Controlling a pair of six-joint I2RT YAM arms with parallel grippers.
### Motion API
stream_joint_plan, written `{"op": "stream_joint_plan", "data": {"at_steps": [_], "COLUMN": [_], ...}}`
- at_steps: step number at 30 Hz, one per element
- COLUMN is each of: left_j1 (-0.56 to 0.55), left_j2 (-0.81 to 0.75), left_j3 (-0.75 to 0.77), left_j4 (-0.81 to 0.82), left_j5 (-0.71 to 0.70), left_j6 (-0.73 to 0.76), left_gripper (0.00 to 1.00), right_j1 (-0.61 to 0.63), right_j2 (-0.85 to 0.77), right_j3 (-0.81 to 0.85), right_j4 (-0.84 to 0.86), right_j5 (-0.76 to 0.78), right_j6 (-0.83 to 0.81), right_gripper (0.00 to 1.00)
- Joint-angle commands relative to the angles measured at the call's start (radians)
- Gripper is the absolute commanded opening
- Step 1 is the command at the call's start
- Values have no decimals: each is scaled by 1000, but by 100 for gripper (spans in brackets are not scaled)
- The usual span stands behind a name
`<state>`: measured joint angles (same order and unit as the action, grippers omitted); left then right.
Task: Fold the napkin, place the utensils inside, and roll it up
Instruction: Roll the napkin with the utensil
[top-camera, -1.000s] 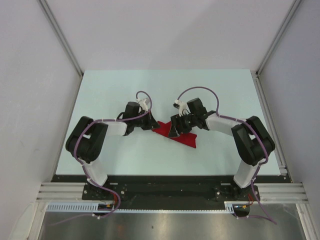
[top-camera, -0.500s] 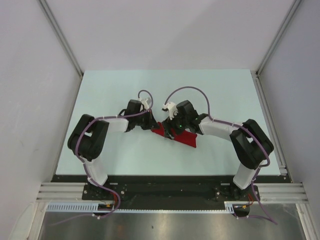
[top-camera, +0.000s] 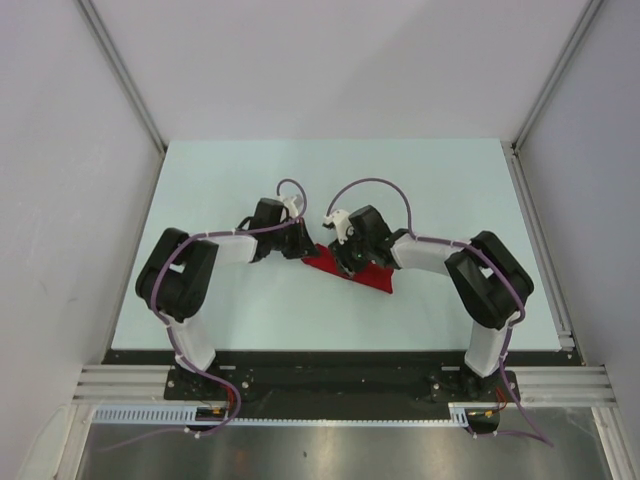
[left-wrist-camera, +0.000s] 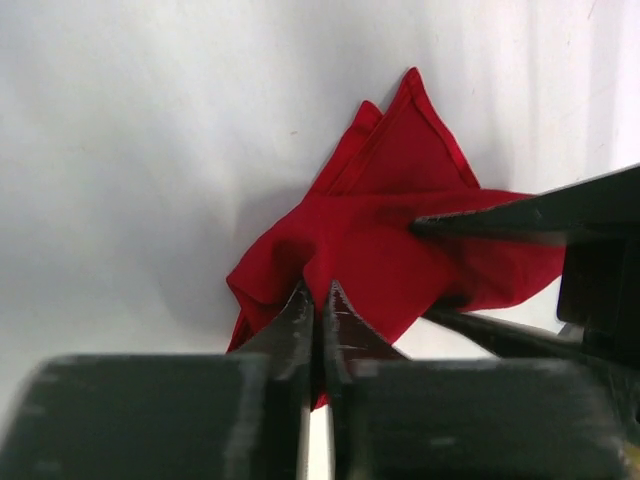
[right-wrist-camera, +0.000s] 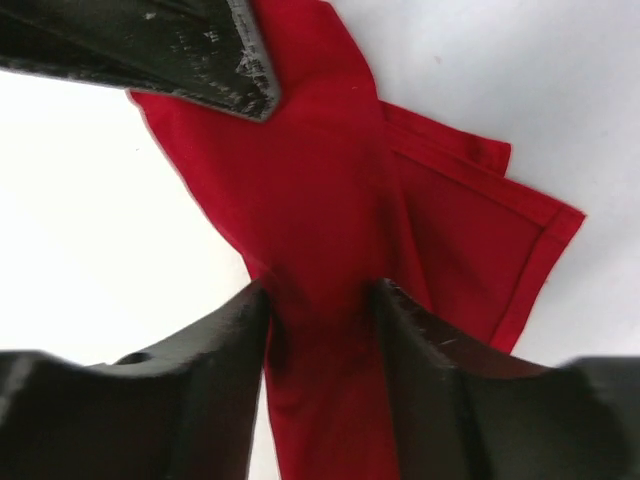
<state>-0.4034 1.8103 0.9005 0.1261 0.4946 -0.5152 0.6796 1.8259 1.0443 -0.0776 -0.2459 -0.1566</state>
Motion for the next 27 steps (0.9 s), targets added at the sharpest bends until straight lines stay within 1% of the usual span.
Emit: {"op": "stream_joint_plan", "data": {"at_steps": [1, 2, 3, 4, 6, 7, 8, 10, 12, 15, 19, 22, 27], "left_j1": [3, 3, 3, 6, 11, 18, 20, 23, 23, 21, 18, 8, -17], "left_j2": [-26, -37, -51, -72, -130, -150, -187, -222, -267, -298, -295, -282, -250], "left_j3": [32, 34, 35, 37, 37, 35, 31, 11, -12, -69, -106, -132, -146], "left_j4": [13, 6, -3, -12, -43, -52, -63, -65, -48, -17, 12, 59, 119], "left_j5": [22, 9, -26, -56, -102, -150, -169, -220, -229, -208, -168, -131, -65], "left_j6": [-5, -6, -5, -2, 17, 21, 30, 40, 47, 47, 52, 52, 49], "left_gripper": [20, 29, 51, 61, 75, 76, 77, 79, 79, 80, 80, 80, 80], "right_j1": [14, 11, 8, 3, -21, -32, -52, -72, -98, -130, -173, -202, -215], "right_j2": [55, 55, 53, 50, 39, 36, 36, 44, 59, 84, 110, 148, 202], "right_j3": [3, -3, -10, -23, -36, -41, -44, -38, -12, 20, 31, 37, 56], "right_j4": [-90, -94, -94, -93, -88, -85, -86, -94, -122, -151, -124, -103, -102], "right_j5": [17, -4, -19, -39, -104, -131, -192, -248, -312, -409, -550, -605, -641], "right_j6": [32, 41, 49, 72, 92, 106, 127, 149, 184, 236, 299, 342, 368], "right_gripper": [42, 37, 35, 33, 30, 29, 27, 26, 23, 22, 22, 22, 22]}}
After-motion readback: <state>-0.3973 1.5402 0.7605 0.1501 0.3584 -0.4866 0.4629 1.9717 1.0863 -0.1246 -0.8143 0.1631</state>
